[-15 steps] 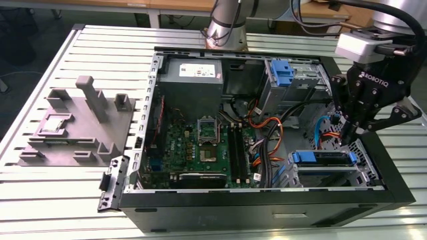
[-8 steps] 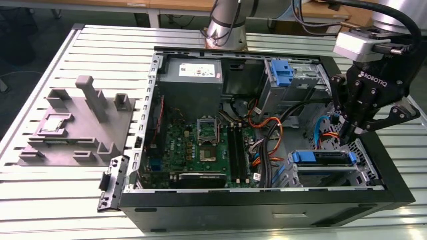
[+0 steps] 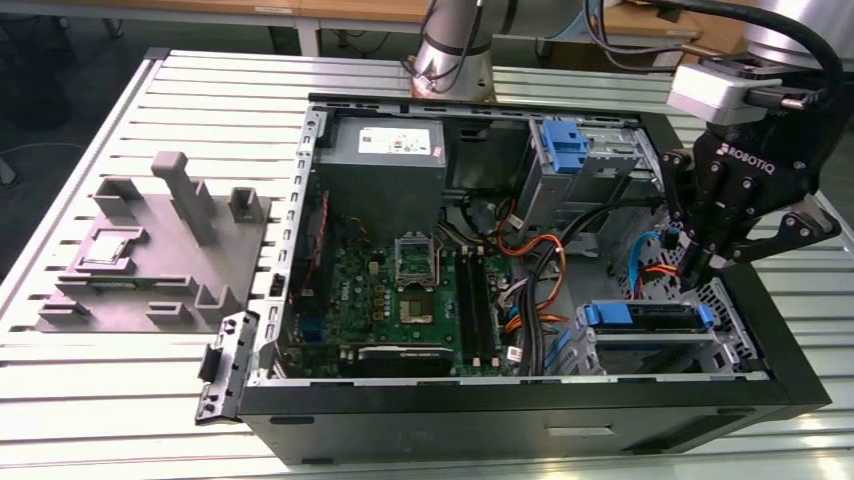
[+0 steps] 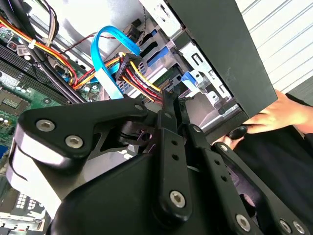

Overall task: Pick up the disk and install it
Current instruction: 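Insert the first disk wire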

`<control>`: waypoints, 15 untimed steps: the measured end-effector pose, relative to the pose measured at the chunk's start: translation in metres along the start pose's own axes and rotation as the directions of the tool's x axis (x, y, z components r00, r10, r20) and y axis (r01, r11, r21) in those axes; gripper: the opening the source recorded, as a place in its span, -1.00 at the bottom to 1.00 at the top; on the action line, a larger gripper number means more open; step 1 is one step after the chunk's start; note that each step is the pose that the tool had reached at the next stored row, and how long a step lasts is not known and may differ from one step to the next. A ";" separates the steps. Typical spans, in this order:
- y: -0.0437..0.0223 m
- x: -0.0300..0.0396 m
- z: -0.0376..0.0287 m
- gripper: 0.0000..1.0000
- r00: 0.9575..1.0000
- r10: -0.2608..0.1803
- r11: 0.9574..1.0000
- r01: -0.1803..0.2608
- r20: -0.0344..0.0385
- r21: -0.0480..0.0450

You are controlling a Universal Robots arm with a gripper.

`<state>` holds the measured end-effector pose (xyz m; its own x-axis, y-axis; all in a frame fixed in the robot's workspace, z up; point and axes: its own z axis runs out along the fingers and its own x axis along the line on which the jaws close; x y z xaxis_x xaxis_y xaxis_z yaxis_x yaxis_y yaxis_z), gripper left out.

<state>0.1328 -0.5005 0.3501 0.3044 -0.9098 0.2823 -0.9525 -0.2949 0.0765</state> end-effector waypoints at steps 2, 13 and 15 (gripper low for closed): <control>0.0000 0.0000 0.0000 -0.67 1.000 0.003 1.000 -0.003 0.000 -0.001; -0.0004 0.0005 0.0019 -0.67 0.995 0.092 0.996 -0.092 0.026 -0.023; -0.0001 0.0020 0.0026 -0.67 0.995 0.092 0.996 -0.092 0.042 -0.021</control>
<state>0.1335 -0.5031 0.3482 0.2155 -0.9446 0.2478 -0.9764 -0.2044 0.0700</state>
